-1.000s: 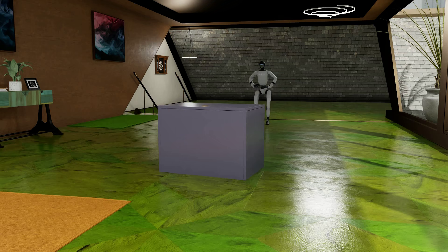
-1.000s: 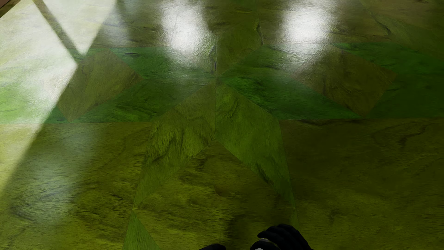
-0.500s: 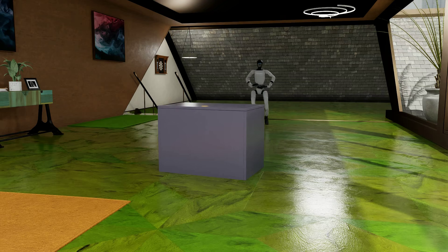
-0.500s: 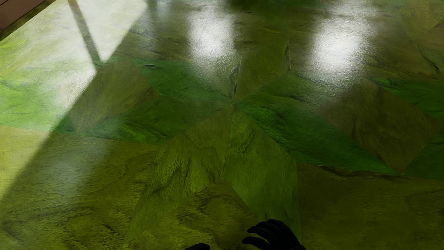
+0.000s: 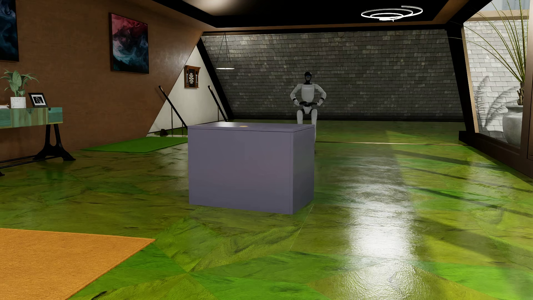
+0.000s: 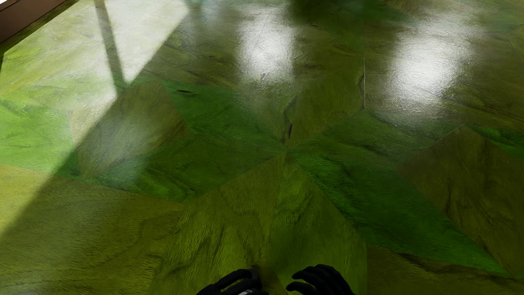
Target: Go to the dark desk
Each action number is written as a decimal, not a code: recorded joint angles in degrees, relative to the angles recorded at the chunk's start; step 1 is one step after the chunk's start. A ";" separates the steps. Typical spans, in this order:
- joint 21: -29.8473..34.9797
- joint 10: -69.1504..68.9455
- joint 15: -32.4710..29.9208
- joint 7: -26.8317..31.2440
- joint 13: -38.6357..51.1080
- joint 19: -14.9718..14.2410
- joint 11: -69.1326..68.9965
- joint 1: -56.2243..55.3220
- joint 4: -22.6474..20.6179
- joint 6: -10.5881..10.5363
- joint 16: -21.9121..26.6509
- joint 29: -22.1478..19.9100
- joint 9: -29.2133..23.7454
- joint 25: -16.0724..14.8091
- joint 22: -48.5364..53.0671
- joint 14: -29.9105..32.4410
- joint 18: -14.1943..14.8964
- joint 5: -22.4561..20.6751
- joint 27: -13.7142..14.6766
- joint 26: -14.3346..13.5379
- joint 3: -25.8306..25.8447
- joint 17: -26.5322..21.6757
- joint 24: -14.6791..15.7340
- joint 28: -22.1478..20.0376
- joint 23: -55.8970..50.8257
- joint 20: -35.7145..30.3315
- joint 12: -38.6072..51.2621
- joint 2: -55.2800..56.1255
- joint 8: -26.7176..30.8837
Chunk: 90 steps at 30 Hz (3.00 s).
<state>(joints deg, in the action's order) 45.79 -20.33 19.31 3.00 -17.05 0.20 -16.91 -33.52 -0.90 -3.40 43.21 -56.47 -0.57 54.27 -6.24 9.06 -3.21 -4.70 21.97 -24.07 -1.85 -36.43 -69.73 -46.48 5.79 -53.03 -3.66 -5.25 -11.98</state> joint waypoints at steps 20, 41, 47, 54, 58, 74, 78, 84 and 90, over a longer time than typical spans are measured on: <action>-6.34 2.21 -21.75 -8.91 -2.02 -9.60 3.69 33.97 -3.08 5.50 -2.34 0.00 -0.01 7.02 -7.17 -26.71 2.52 10.25 -1.16 1.58 2.48 -0.58 7.25 -5.90 -2.12 -14.28 6.16 39.12 15.81; -2.05 -9.67 -3.15 -3.73 -1.42 1.32 -3.52 -1.43 4.70 -5.45 2.16 0.03 1.09 1.08 -5.13 -11.37 2.31 -2.42 0.42 5.13 0.45 2.79 3.12 -8.17 -0.99 -12.77 7.35 8.08 -1.95; -0.08 5.79 -5.36 3.62 -0.21 0.08 0.23 0.41 -3.54 -1.99 -1.38 0.03 1.62 -1.74 -3.93 3.09 2.04 -3.29 0.15 2.51 -0.93 1.18 -1.75 -5.61 0.50 -0.98 1.02 -1.80 1.15; 3.70 -0.97 -38.25 -5.32 2.31 -14.35 -41.42 8.76 -6.45 5.88 -4.89 0.25 1.17 0.95 -4.41 -9.23 -1.23 9.35 -0.38 -0.88 -1.74 -5.72 -3.17 -6.60 5.94 -0.97 1.38 14.39 5.60; 2.24 -4.43 -23.32 -9.13 3.02 -13.08 -53.89 14.81 -8.27 9.19 -6.16 0.00 0.00 0.42 -3.22 -16.89 -1.76 12.70 -0.20 -0.47 -1.37 -6.54 -0.58 -9.99 1.24 -5.64 4.97 29.82 10.70; -9.70 -5.41 -22.83 -3.73 -0.86 -0.94 -3.92 38.11 -2.48 1.90 -4.85 0.00 1.92 6.41 -6.52 -15.14 2.24 4.73 2.96 1.81 2.75 2.23 2.51 -9.99 -4.39 -9.71 4.99 34.91 7.26; -8.67 -30.75 -17.20 -3.93 -1.01 0.32 -2.51 26.56 5.49 -1.97 -0.45 0.05 2.61 6.89 -10.14 3.04 11.09 1.33 3.35 1.95 3.14 3.65 5.75 -9.78 -1.41 -19.04 10.54 28.47 2.17; -6.21 -46.90 -7.64 -0.64 -0.59 2.77 -7.53 5.63 9.66 -5.02 2.33 0.01 1.38 4.46 -5.79 -13.47 7.33 -3.50 2.86 5.22 2.73 4.01 5.75 -9.97 -1.17 -19.56 11.49 20.90 -1.73; -2.83 -10.63 -4.31 -4.85 -0.14 3.15 -3.26 -1.31 5.74 -4.33 2.41 0.00 1.13 2.67 -4.92 -11.46 4.44 -5.16 1.48 5.27 0.95 3.27 3.10 -9.68 0.06 -14.84 8.11 10.98 -0.30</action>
<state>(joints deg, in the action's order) 42.96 -30.96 15.00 -1.85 -17.19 3.34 -20.17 -34.83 4.84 -7.73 45.61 -56.47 0.56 56.94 -11.16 -2.40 1.23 -9.86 23.46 -18.80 -0.89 -33.17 -66.63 -56.15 5.85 -67.87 4.44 5.74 -12.29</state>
